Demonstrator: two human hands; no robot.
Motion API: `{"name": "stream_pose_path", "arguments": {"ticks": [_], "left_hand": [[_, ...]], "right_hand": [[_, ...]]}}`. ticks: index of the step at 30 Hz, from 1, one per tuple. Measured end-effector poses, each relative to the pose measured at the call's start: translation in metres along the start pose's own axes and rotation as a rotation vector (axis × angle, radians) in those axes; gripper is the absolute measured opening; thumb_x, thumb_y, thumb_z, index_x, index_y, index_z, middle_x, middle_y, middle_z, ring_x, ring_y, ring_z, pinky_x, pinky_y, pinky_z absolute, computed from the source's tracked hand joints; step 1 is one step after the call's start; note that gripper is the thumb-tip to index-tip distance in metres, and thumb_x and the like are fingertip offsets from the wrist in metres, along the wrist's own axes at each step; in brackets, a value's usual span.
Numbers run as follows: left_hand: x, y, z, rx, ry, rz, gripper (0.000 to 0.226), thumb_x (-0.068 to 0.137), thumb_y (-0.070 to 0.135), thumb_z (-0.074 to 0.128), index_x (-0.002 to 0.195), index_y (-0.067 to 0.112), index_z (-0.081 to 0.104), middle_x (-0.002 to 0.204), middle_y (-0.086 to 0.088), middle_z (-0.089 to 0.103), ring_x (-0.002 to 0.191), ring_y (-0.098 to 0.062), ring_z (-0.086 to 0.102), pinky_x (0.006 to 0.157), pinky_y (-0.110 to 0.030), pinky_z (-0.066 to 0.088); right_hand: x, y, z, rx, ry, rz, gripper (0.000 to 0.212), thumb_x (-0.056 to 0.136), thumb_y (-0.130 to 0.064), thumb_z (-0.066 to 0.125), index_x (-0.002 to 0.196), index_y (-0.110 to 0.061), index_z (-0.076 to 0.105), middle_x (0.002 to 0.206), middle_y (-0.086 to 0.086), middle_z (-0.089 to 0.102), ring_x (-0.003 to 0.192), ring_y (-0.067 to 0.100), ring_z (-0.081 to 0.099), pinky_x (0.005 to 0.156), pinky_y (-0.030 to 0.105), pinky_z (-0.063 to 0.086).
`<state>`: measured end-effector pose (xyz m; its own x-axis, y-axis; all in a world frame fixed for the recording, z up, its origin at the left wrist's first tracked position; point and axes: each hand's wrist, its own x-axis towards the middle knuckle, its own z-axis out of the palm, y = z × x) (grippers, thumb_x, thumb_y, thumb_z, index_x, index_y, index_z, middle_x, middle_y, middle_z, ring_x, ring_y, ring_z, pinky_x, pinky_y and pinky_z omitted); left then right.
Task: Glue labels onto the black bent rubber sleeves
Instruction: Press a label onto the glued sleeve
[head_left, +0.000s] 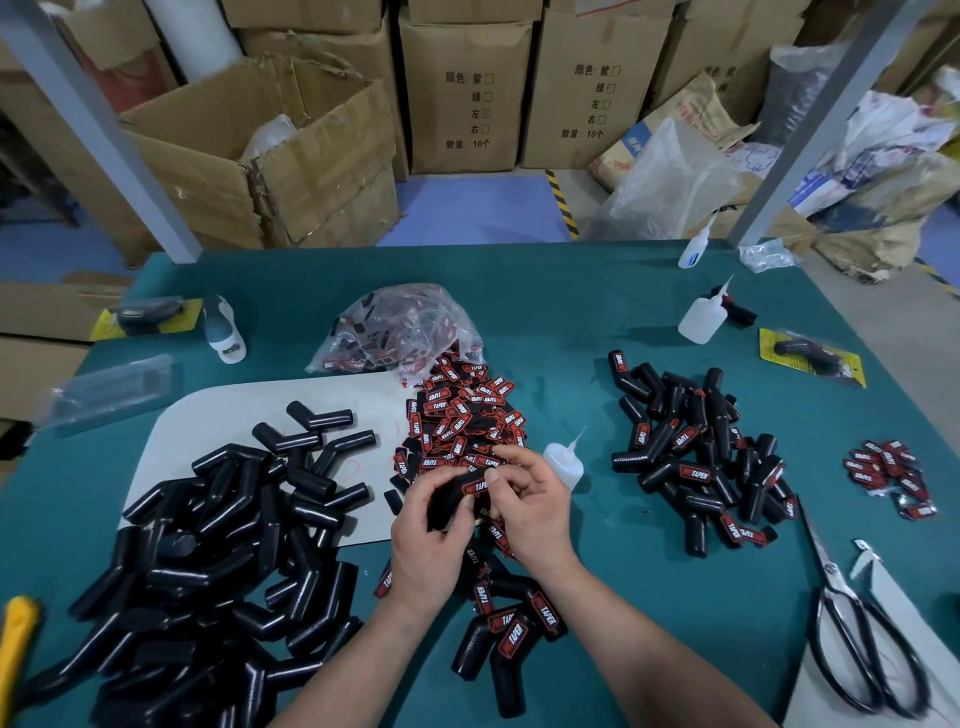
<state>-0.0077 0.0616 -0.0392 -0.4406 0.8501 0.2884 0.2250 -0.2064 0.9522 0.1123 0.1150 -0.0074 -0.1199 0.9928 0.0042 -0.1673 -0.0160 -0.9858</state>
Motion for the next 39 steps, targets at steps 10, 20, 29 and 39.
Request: {"name": "stream_pose_path", "arguments": {"ticks": [10, 20, 29, 39], "left_hand": [[0.002, 0.003, 0.000, 0.089, 0.016, 0.044, 0.014, 0.092, 0.024, 0.065, 0.104, 0.027, 0.072, 0.114, 0.014, 0.069, 0.111, -0.016, 0.067, 0.098, -0.020, 0.049], [0.004, 0.007, 0.000, 0.015, 0.042, -0.010, 0.023, 0.091, 0.025, 0.063, 0.105, 0.042, 0.069, 0.111, 0.014, 0.071, 0.111, -0.018, 0.068, 0.099, -0.023, 0.050], [0.002, 0.007, -0.001, -0.005, 0.031, -0.043, 0.018, 0.092, 0.024, 0.062, 0.104, 0.035, 0.069, 0.114, 0.009, 0.071, 0.114, -0.022, 0.067, 0.100, -0.029, 0.051], [0.002, 0.011, 0.000, -0.021, 0.077, -0.223, 0.040, 0.092, -0.010, 0.066, 0.099, 0.029, 0.071, 0.106, 0.009, 0.074, 0.104, -0.011, 0.069, 0.096, -0.030, 0.055]], "right_hand": [[0.002, 0.001, -0.001, -0.041, -0.050, -0.009, 0.026, 0.088, -0.020, 0.064, 0.107, -0.037, 0.069, 0.060, 0.001, 0.062, 0.052, 0.012, 0.052, 0.058, 0.024, 0.048], [0.000, 0.004, 0.001, -0.138, -0.126, -0.039, 0.042, 0.078, -0.023, 0.074, 0.113, -0.046, 0.066, 0.083, -0.004, 0.070, 0.069, 0.009, 0.055, 0.069, 0.019, 0.049], [0.002, 0.003, -0.002, -0.206, -0.143, -0.055, 0.044, 0.076, -0.029, 0.076, 0.113, -0.049, 0.065, 0.080, -0.009, 0.062, 0.063, 0.010, 0.049, 0.063, 0.021, 0.047], [0.003, 0.003, -0.001, -0.270, -0.152, -0.046, 0.044, 0.080, -0.023, 0.074, 0.110, -0.053, 0.065, 0.074, -0.010, 0.056, 0.065, 0.010, 0.047, 0.065, 0.022, 0.047]]}}
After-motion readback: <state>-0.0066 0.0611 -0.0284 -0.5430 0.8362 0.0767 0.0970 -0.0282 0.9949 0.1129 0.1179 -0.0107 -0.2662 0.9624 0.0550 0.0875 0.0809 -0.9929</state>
